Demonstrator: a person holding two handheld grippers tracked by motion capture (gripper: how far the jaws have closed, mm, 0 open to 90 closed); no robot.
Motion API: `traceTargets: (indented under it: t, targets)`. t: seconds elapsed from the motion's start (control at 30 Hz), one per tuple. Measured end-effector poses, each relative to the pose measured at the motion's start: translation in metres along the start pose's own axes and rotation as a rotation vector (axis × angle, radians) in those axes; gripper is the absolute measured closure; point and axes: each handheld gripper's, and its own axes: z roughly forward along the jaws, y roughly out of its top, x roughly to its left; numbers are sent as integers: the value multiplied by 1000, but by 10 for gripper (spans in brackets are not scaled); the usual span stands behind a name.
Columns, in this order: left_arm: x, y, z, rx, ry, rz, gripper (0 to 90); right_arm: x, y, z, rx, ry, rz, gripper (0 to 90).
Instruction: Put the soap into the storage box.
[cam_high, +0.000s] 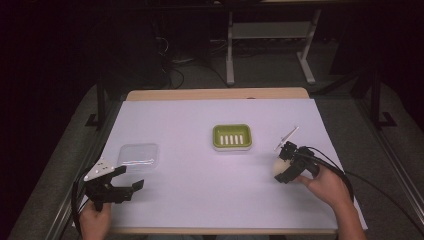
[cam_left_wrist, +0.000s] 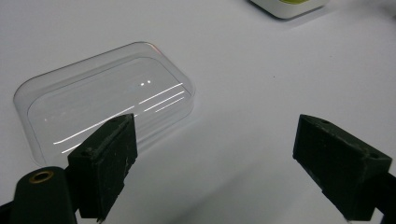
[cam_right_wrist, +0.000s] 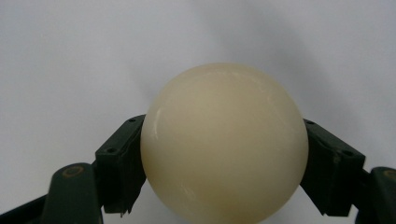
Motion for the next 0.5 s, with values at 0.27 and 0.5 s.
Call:
traceTargets:
  t: [0.27, 0.5]
  targets:
    - [0, 0, 1, -6, 3, -8, 129, -5, 11, -4, -8, 14, -3, 240]
    - [0, 0, 1, -9, 5, -12, 129, -9, 20, -6, -21, 42, 7, 240]
